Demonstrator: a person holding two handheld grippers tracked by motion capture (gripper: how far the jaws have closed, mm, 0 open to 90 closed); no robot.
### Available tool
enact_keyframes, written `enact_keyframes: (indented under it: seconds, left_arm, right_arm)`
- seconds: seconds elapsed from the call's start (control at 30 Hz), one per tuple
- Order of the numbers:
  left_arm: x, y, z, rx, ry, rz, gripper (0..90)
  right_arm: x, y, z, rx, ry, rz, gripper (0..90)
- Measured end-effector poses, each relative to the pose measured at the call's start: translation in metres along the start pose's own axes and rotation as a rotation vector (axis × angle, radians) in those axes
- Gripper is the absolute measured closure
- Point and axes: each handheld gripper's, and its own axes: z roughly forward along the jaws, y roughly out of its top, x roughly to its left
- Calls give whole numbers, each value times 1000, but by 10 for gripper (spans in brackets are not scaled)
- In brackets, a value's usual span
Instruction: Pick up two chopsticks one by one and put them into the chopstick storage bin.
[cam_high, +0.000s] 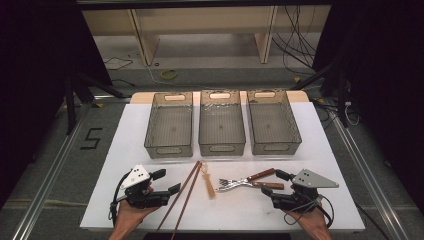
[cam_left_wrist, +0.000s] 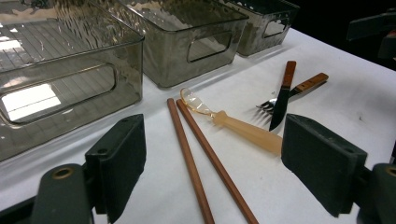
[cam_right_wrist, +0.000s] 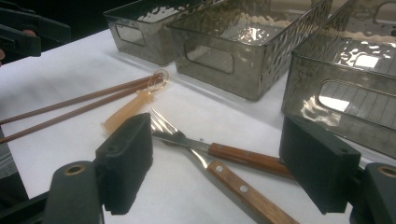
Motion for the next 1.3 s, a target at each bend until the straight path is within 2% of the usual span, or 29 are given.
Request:
enact_keyframes:
  seconds: [0.13,0.3,0.4,0.6,0.7,0.83,0.9,1.13,1.23,1.3]
  left_arm:
    - [-1,1,1,12,-3,-2,220]
    - [-2,5,1,50,0,-4,231]
    - [-4,9,4,92,7,-2,236]
    - [-8,17,15,243,30,-1,268]
    - [-9,20,22,342,43,-8,285]
    - [-11,23,31,448,65,8,357]
    - [-12,25,35,490,73,3,373]
    - [-15,26,47,637,104,26,465]
    - [-15,26,52,683,91,30,500]
    - [-16,25,56,705,102,45,535]
  right_arm:
    - [0,0,-1,-3,-2,3,267]
    - [0,0,0,5,-3,4,267]
    - [0,1,0,0,-9,4,267]
    - [-1,2,-2,-5,-17,10,267]
    - [0,2,-1,3,-11,8,264]
    - [0,2,0,10,-4,2,261]
    - [0,2,0,12,-4,2,259]
    - [1,1,2,25,2,1,260]
    - [1,1,2,30,7,1,260]
    - [1,1,3,34,10,1,260]
